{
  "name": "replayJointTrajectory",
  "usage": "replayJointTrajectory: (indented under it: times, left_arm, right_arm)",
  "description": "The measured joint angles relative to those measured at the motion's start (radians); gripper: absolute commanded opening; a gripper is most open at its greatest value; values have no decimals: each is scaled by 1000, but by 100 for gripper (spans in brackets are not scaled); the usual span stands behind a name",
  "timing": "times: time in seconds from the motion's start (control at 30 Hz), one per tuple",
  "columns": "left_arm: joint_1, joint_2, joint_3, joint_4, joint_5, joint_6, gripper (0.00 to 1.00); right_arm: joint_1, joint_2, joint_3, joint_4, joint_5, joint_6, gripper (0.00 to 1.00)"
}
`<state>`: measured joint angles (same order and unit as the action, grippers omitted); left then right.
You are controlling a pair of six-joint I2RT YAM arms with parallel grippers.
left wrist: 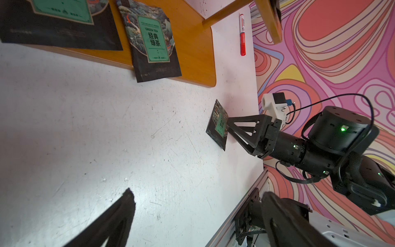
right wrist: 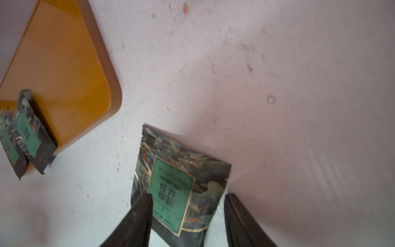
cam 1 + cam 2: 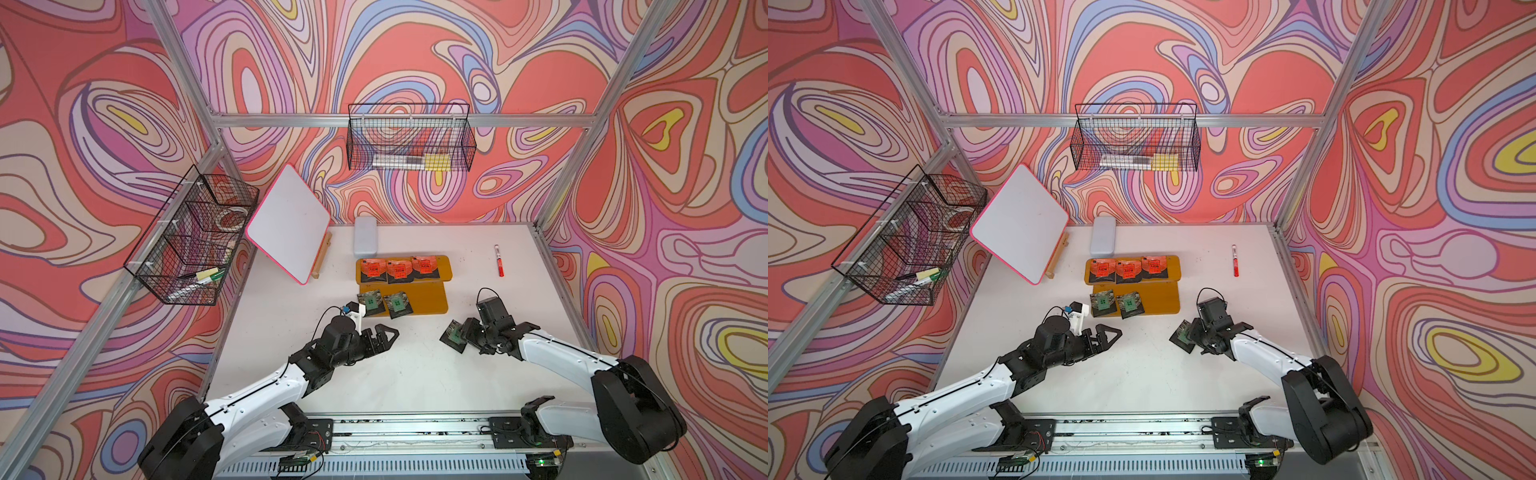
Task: Place the tea bags on the shelf by color
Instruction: Move the tea bag to the center of the board.
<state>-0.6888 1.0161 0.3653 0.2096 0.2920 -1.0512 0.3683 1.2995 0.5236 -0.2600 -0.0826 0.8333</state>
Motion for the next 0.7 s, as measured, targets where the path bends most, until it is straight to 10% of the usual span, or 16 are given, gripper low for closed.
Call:
replayJointTrajectory:
  times: [0.7]
  left_arm:
    - [-24, 67, 10, 22, 5, 0, 91]
  right_arm:
    - [-7, 169, 37, 248, -208, -124, 49]
